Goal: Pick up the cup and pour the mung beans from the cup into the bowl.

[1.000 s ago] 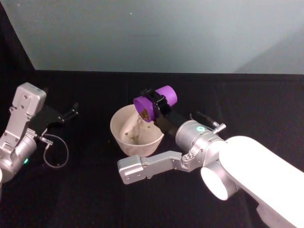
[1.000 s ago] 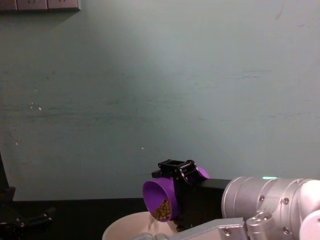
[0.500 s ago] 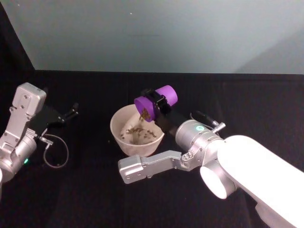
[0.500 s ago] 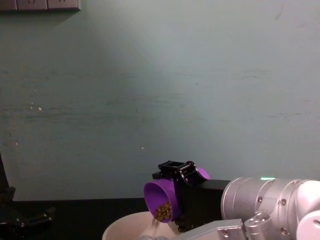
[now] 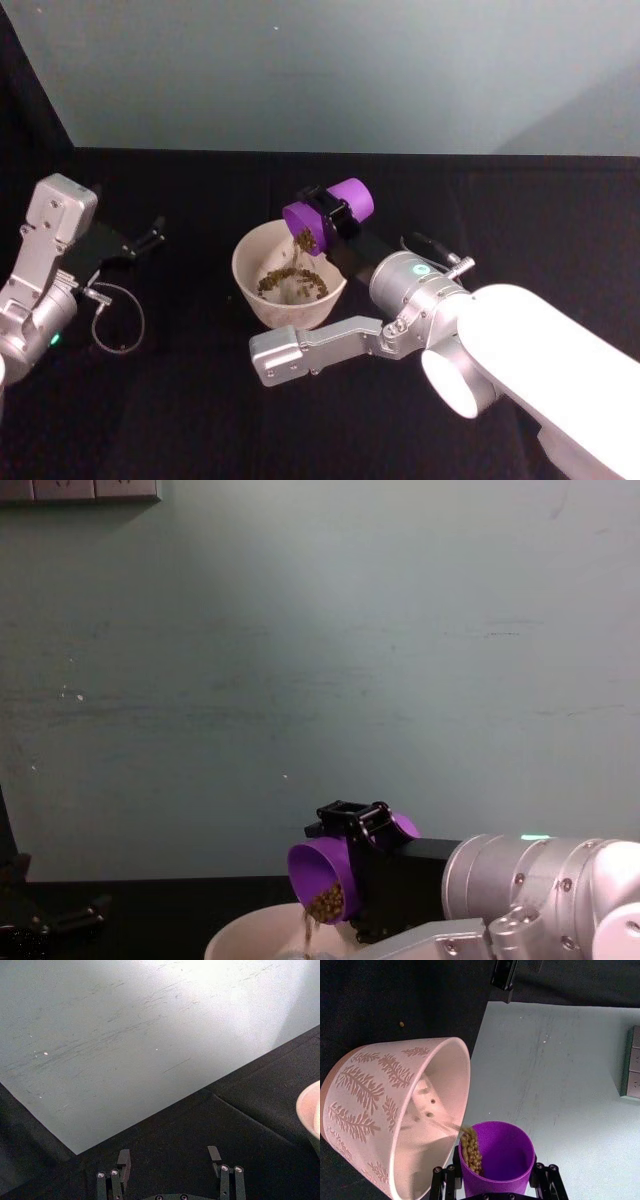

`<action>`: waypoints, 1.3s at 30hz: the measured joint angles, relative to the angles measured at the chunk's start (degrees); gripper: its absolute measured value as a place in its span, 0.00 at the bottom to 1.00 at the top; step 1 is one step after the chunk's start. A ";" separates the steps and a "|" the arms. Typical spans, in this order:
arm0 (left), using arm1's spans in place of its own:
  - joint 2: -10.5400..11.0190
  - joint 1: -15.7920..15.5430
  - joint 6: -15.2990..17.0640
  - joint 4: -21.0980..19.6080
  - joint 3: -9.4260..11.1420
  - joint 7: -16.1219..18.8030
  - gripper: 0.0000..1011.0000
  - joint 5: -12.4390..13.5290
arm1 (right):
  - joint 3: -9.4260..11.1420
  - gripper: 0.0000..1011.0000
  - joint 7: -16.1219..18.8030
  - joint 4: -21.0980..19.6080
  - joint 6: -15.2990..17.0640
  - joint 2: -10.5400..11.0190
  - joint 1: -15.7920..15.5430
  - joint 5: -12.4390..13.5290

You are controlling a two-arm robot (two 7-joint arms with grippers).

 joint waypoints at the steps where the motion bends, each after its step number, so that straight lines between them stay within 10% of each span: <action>1: 0.00 0.00 0.00 0.00 0.00 0.00 0.99 0.00 | -0.01 0.72 -0.02 0.00 0.00 0.01 0.01 -0.03; 39: 0.00 0.00 0.00 0.00 0.00 0.00 0.99 0.00 | -1.39 0.72 0.55 -0.45 0.69 0.12 0.92 -2.90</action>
